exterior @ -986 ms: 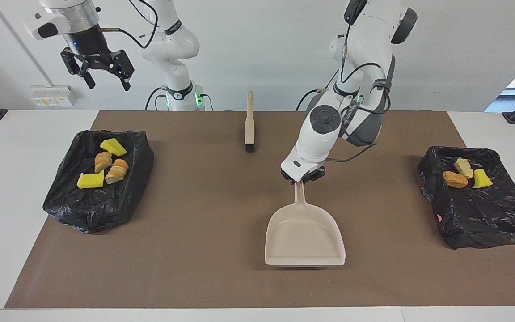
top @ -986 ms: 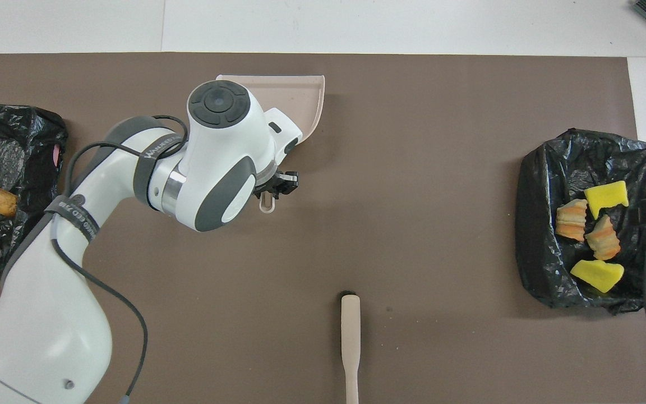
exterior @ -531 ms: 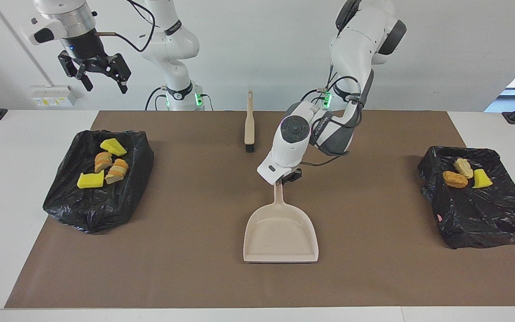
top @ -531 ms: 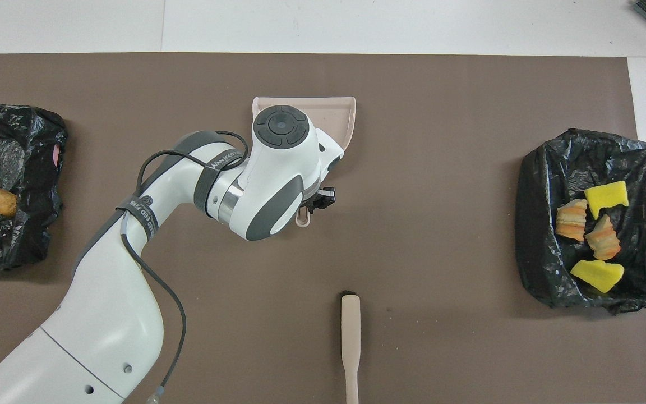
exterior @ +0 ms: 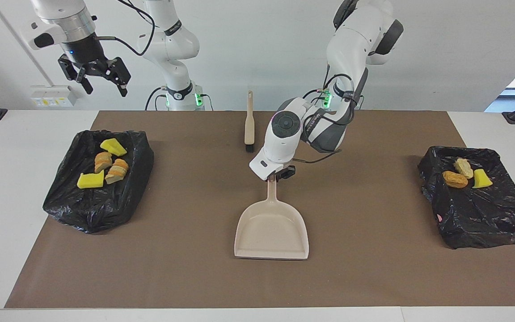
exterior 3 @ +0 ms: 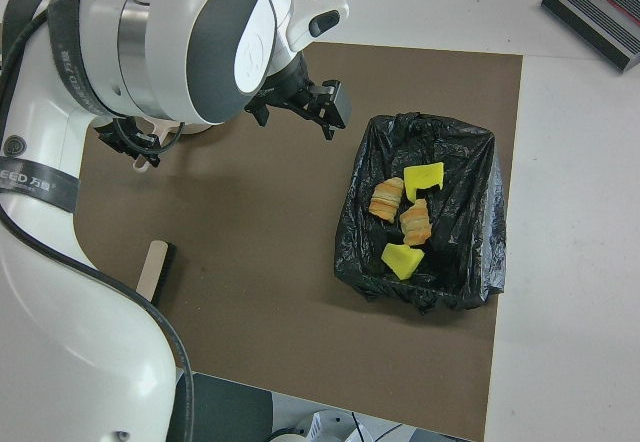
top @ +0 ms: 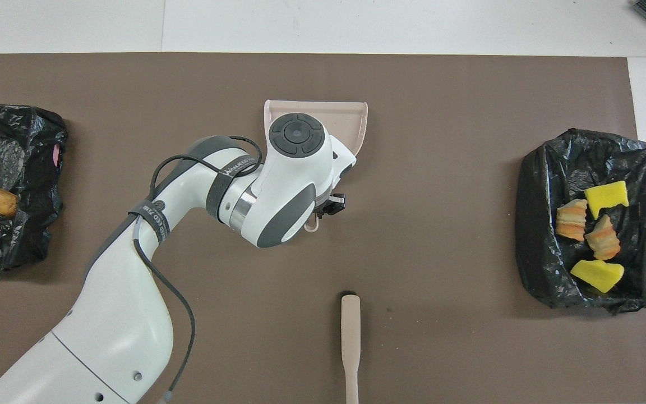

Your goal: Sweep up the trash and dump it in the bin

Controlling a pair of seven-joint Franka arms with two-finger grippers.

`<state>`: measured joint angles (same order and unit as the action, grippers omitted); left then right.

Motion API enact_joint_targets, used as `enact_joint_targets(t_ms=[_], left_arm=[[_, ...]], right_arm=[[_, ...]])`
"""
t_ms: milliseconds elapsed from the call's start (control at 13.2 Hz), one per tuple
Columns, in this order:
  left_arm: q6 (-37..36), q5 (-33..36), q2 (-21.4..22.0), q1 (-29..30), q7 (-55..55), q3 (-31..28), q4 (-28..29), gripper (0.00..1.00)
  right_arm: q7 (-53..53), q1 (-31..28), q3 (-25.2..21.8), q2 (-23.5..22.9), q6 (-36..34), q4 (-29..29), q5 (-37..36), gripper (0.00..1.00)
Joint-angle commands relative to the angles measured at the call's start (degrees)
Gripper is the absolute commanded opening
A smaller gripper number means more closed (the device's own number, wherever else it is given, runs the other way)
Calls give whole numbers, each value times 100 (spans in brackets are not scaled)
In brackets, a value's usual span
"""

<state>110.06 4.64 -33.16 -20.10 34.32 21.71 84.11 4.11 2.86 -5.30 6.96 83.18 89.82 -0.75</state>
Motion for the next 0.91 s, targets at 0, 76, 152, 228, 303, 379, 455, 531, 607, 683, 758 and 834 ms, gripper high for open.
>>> enact_joint_targets(t_ms=[0, 76, 152, 228, 303, 379, 455, 531, 607, 683, 758, 834], left_arm=[[-239, 63, 38, -125, 92, -70, -123, 64], [-326, 72, 64, -126, 84, -88, -123, 73], [-423, 150, 108, -99, 57, -79, -131, 75], [-433, 229, 239, -64, 14, -71, -123, 91], [-424, 212, 449, -55, -74, -97, -62, 100], [-433, 204, 599, -46, -231, -132, -26, 100], [-450, 195, 757, -20, -407, -254, 0, 100], [-529, 195, 898, -29, -452, -351, 79, 100], [-625, 195, 1021, -29, -453, -447, 132, 100], [-913, 195, 1092, -29, -374, -614, 193, 100], [-1264, 195, 1284, -29, -443, -816, 229, 100], [-1407, 186, 1538, -20, -453, -957, 342, 100]], right_arm=[[-129, -40, -6, 42, 5, 9, 118, 100], [-129, -40, -6, 42, 5, 9, 118, 100], [-129, -40, -6, 42, 5, 9, 110, 100], [-129, -40, -6, 42, 5, 9, 118, 100], [-129, -40, -6, 42, 5, 9, 118, 100], [-121, -40, -6, 42, 5, 9, 118, 100], [-121, -40, -6, 42, 5, 9, 118, 100], [-129, -40, -6, 42, 5, 9, 110, 100], [-129, -40, -6, 42, 5, 9, 118, 100], [-129, -40, -6, 42, 5, 9, 118, 100], [-129, -40, -6, 42, 5, 9, 118, 100], [-121, -40, 2, 42, 5, 9, 110, 100]])
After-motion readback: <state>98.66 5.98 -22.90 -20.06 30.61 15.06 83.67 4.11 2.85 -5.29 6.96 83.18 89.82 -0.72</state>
